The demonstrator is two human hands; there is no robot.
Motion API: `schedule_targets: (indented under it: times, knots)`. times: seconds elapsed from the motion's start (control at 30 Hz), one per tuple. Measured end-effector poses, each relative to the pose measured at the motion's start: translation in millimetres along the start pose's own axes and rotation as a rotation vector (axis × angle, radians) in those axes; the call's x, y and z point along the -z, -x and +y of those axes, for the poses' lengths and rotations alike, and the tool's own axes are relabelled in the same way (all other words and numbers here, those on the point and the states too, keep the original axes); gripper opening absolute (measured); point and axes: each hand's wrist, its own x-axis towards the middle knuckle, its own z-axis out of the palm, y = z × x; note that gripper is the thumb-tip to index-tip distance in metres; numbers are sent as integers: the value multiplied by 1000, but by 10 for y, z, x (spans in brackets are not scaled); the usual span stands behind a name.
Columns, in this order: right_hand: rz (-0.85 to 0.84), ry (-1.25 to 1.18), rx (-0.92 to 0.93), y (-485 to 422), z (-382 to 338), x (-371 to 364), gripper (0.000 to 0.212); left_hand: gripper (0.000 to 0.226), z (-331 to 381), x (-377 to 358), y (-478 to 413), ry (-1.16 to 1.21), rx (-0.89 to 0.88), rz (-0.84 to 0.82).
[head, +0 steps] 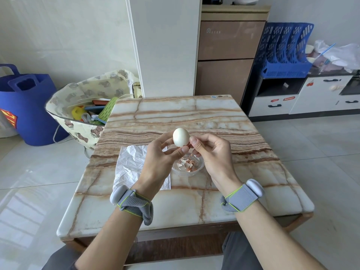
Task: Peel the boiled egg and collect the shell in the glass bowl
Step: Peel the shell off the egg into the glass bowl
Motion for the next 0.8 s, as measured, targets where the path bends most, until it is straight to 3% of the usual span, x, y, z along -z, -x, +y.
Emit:
schedule_targets:
  times: [0.4, 0.8]
  knots:
    - [47, 196, 76, -21, -5, -28, 21, 42, 25, -17, 9, -18, -5, 22]
    - [95, 258, 67, -66, 21, 45, 12, 51, -11, 11, 1, -25, 7, -18]
